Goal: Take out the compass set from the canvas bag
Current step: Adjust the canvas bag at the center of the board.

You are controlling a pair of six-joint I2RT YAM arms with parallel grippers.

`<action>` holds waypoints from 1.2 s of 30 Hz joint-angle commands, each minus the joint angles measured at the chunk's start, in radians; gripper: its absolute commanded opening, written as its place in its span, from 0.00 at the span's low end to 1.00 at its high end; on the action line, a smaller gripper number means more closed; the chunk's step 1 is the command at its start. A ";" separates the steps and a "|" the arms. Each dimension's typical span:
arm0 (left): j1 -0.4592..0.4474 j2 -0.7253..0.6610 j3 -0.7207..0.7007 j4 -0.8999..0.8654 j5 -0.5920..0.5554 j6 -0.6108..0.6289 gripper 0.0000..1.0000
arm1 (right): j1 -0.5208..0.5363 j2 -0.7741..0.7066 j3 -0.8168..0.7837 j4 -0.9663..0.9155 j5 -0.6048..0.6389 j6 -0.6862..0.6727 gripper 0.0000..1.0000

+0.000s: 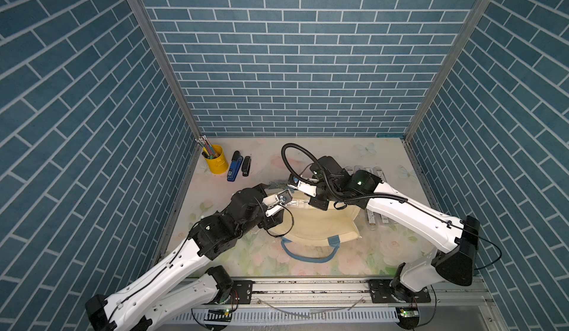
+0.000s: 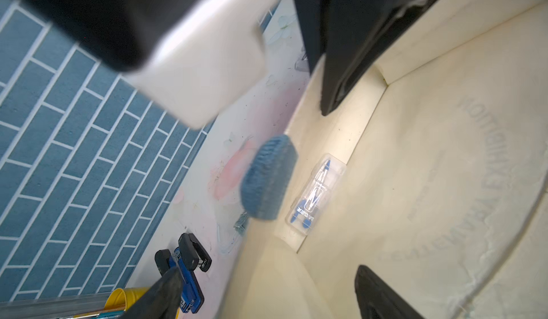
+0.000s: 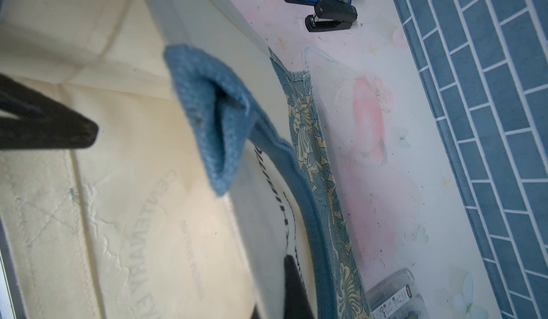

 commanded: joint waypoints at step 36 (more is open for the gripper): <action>0.084 0.200 0.015 0.253 0.098 -0.148 0.00 | 0.116 -0.413 -0.343 0.310 -0.083 -0.345 0.46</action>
